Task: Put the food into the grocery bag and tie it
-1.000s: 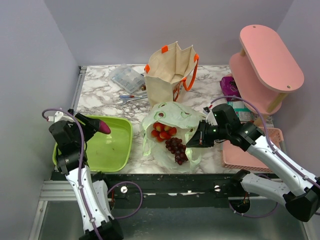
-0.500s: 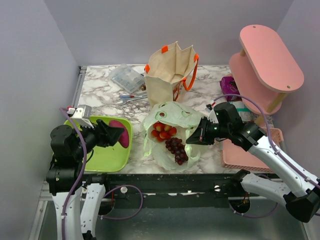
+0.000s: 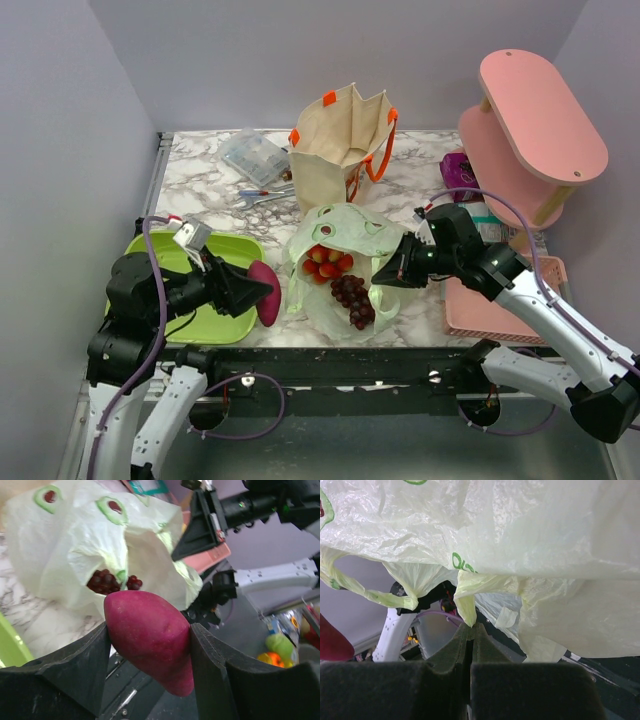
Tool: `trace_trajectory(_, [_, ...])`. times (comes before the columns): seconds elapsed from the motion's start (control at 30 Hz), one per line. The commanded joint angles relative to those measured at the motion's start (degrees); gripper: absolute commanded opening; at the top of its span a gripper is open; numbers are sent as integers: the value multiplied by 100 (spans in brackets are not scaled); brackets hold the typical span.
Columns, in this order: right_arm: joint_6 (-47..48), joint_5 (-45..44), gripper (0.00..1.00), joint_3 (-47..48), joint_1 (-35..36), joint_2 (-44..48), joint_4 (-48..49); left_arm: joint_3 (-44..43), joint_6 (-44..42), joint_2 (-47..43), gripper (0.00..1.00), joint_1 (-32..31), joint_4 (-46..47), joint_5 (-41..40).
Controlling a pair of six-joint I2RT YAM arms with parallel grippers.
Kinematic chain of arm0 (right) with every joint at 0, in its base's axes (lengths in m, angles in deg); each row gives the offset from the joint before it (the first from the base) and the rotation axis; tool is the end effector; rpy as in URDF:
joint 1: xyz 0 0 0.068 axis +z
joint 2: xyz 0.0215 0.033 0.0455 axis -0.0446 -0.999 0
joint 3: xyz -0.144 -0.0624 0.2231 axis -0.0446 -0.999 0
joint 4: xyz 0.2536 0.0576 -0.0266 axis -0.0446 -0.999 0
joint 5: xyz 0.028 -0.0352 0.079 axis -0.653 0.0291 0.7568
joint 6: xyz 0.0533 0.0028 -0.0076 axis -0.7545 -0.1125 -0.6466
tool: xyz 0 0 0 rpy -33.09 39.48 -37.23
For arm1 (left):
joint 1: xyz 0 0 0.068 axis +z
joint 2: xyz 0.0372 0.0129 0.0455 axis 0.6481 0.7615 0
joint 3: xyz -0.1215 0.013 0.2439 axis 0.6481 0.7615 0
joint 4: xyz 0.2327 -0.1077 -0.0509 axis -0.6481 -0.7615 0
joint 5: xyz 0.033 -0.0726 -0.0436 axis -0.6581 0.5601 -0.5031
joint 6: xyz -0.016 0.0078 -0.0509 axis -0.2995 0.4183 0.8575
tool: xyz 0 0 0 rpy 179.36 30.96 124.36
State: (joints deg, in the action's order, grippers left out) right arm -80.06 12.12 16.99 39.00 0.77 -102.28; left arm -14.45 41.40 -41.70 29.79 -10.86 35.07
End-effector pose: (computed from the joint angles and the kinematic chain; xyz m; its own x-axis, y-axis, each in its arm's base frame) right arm 0.1538 0.1292 0.3117 -0.9417 0.2430 -0.2327 -0.0019 0.6878 0.7259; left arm 0.0539 -0.0344 0.3800 -0.5842 -0.2475 -0.7730 0.5667 0.5575 -0.6067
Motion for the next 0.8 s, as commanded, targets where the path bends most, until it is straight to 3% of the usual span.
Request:
trace_trajectory(0.0, [-86,-231,1,59,19,89,13,-136,218,330,0,-943,331,-407])
trace_trajectory(0.23, [-113,-317,1,171,16,107,-99,-668,306,1486,0,-3880,449,-2643])
trace_trajectory(0.33, [-114,-368,1,225,20,160,-175,-1012,206,2143,0,-4745,383,-3230])
trace_trajectory(0.77, [-198,-323,1,253,20,350,-253,-993,291,3418,0,-4998,1000,-4302])
